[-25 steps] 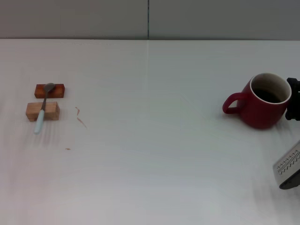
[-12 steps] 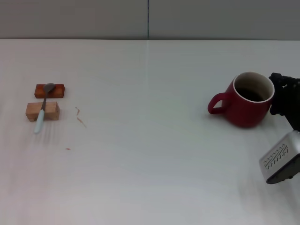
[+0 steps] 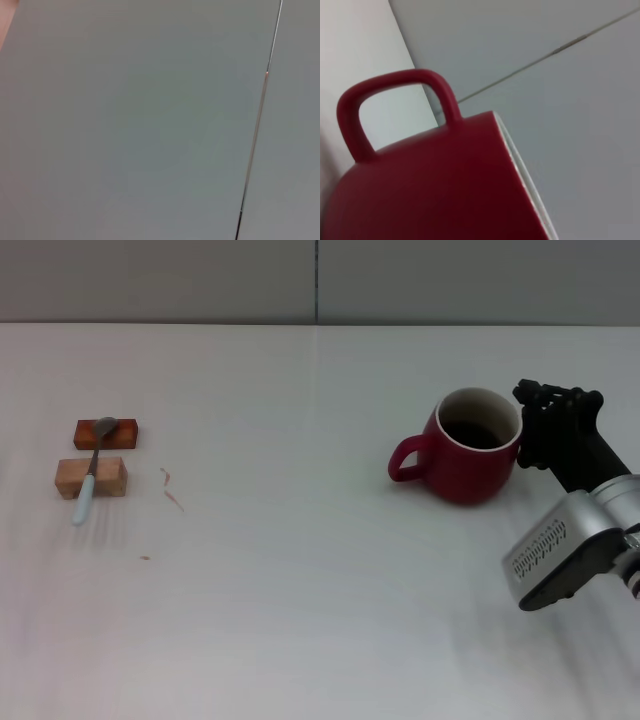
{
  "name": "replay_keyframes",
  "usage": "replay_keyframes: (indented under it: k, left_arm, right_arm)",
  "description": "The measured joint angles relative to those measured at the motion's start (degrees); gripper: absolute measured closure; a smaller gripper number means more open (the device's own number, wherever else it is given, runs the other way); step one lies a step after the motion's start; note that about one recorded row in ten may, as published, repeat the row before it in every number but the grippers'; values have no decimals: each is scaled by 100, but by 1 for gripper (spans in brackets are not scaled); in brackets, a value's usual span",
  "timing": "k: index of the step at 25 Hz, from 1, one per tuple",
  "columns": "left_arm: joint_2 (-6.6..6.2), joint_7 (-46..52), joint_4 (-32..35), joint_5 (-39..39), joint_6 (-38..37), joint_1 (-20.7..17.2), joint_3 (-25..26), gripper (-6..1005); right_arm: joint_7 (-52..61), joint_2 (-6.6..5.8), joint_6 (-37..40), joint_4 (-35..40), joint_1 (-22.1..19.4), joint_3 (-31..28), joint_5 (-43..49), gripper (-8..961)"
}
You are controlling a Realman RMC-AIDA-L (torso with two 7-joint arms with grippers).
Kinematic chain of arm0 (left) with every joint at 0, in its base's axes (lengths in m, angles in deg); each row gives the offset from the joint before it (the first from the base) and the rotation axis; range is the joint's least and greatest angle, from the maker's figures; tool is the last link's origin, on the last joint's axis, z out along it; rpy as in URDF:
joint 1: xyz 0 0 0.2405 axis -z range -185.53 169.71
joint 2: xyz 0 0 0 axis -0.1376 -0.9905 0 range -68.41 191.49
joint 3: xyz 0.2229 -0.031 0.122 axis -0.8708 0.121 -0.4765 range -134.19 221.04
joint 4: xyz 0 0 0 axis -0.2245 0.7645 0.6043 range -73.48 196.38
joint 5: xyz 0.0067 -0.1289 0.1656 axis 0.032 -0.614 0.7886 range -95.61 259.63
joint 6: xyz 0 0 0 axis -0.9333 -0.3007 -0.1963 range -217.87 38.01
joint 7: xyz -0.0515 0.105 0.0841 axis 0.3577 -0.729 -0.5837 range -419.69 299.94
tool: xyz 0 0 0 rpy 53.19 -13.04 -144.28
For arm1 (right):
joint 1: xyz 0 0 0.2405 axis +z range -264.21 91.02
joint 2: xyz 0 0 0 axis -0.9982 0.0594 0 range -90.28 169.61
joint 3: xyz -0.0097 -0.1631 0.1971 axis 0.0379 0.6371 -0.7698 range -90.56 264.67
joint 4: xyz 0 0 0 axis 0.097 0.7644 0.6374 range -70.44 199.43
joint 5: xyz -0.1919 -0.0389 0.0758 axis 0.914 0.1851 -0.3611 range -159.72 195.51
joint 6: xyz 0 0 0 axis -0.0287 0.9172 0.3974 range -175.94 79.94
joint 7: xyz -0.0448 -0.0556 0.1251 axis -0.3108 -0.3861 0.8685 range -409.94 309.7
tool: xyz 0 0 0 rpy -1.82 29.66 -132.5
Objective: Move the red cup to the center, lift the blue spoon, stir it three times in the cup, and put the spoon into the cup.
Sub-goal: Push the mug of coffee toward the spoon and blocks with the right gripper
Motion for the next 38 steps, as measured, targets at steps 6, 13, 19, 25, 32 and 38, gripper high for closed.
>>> replay_keyframes:
  k: [6,13,19,25,32,38]
  left_arm:
    - [-2,0,-2,0,0,-14,0,198]
    - [-3,168,-9,0,0,-24,-12,201]
    - [-11,288,10,25,0,-57,-23,203]
    - [-12,290,15,44,0,-79,-44,205]
    - [-12,290,18,44,0,-115,-44,208]
    - [-4,299,-7,44,-22,-125,-44,210]
  right_arm:
    - [3,2,-165,-293,108,-3,-2,910]
    - [15,16,-456,-623,170,14,-2,909]
    - [159,18,-579,-901,207,58,-2,909]
    - [427,18,-788,-1131,270,82,31,909]
    - [612,18,-931,-1281,362,166,41,909]
    - [687,18,-1021,-1394,461,194,44,909]
